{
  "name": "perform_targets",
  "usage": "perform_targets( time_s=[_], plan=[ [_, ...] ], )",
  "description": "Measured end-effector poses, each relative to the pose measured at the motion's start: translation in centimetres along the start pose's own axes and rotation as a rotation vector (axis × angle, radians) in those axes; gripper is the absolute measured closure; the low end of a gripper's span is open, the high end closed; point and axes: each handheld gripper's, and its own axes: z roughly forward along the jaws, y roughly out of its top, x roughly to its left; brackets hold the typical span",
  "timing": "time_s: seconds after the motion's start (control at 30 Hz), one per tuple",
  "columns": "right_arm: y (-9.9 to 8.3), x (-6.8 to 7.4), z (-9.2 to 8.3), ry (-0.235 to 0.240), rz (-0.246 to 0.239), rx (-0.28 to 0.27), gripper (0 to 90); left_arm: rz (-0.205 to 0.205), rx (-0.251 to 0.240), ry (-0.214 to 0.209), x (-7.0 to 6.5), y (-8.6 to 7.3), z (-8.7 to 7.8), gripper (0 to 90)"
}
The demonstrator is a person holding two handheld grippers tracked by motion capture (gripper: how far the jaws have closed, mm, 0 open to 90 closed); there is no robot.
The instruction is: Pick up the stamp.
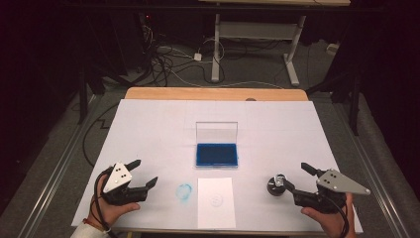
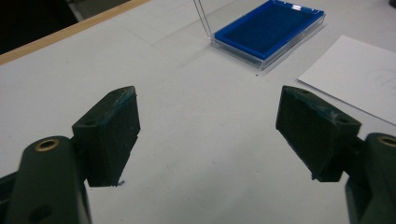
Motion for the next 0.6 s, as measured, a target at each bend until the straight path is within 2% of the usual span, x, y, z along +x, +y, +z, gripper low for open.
perform_targets(
  time_s=[0.47, 0.6],
  plan=[
    [-0.09, 0.19, 0.68, 0.026, -0.022, 0.066, 23.5, -0.005, 0.046, -0.009, 0.12, -0.37, 0.71, 21.2],
    [0.26, 0.16, 0.81, 0.037, -0.029, 0.103, 22.3, 0.010, 0.053, -0.013, -0.08, -0.31, 0.76, 21.2]
  ],
)
